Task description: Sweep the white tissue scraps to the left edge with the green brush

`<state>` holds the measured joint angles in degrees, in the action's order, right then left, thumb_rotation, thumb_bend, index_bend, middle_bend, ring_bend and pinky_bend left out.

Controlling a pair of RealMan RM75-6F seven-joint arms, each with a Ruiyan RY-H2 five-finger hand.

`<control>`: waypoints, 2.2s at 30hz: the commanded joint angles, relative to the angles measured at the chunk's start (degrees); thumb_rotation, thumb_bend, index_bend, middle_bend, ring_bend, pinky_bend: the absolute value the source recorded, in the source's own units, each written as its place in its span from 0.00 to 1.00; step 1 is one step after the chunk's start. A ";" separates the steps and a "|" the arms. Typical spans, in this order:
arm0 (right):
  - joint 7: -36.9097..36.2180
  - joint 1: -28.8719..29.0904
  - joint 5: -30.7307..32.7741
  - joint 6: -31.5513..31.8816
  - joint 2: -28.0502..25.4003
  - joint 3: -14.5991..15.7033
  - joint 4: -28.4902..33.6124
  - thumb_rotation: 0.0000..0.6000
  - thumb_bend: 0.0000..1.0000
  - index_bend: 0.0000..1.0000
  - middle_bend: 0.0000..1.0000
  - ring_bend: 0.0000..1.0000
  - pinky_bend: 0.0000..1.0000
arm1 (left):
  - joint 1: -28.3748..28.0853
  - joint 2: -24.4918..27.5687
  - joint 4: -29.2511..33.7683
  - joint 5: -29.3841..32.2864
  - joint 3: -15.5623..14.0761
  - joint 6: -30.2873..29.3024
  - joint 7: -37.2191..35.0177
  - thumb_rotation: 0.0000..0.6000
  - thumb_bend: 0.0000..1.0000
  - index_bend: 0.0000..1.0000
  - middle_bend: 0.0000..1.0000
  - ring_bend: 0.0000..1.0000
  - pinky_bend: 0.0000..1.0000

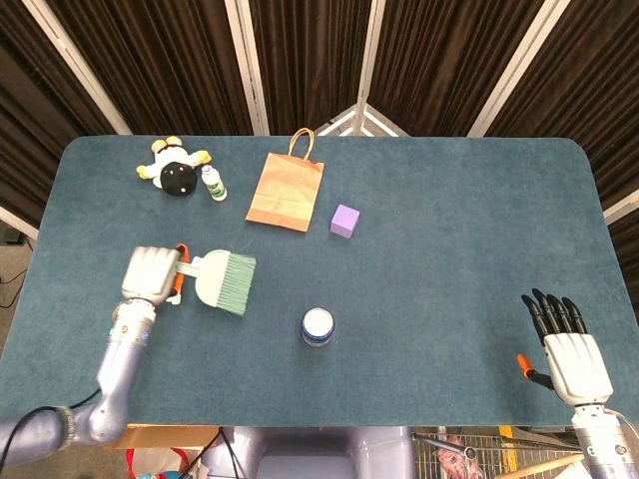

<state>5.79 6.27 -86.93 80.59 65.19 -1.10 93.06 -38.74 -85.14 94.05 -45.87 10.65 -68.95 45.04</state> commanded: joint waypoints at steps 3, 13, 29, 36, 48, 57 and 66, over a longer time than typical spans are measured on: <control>-0.22 -0.13 0.32 -0.01 -0.16 -0.04 -0.03 1.00 0.32 0.00 0.00 0.00 0.00 | -0.98 -3.00 -3.89 2.74 -0.52 -0.49 1.94 1.00 0.77 0.77 1.00 1.00 1.00; 0.48 -0.38 0.40 0.29 -0.22 -0.01 0.33 1.00 0.32 0.00 0.00 0.00 0.00 | 2.62 2.18 -9.98 5.39 -1.51 1.81 -2.88 1.00 0.77 0.77 1.00 1.00 1.00; 1.60 -0.22 0.43 0.24 0.32 -0.21 0.55 1.00 0.32 0.00 0.00 0.00 0.00 | 9.28 17.33 -11.22 0.83 0.55 2.29 -18.41 1.00 0.77 0.77 1.00 1.00 1.00; 1.67 0.05 0.58 -0.24 0.52 -0.28 0.44 1.00 0.32 0.00 0.00 0.00 0.00 | 8.87 19.07 -3.79 -4.60 2.92 0.59 -23.29 1.00 0.77 0.77 1.00 1.00 1.00; 1.05 -0.15 0.73 0.09 0.23 -0.37 0.35 1.00 0.32 0.00 0.00 0.00 0.00 | 7.53 8.60 -0.46 -6.44 -4.13 1.74 -13.61 1.00 0.77 0.77 1.00 1.00 1.00; 0.89 -0.41 0.99 0.35 -0.07 -0.41 0.34 1.00 0.32 0.00 0.00 0.00 0.00 | 8.90 7.88 -4.87 -4.73 -5.01 2.41 -14.47 1.00 0.77 0.77 1.00 1.00 1.00; 1.48 -0.57 1.01 0.58 0.04 -0.39 0.52 1.00 0.32 0.00 0.00 0.00 0.00 | 10.93 14.26 -12.66 -0.29 -3.77 5.00 -17.47 1.00 0.77 0.77 1.00 1.00 1.00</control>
<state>7.27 5.69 -85.91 81.16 65.22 -1.49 93.57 -28.48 -71.97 83.22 -47.48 6.50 -64.90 28.54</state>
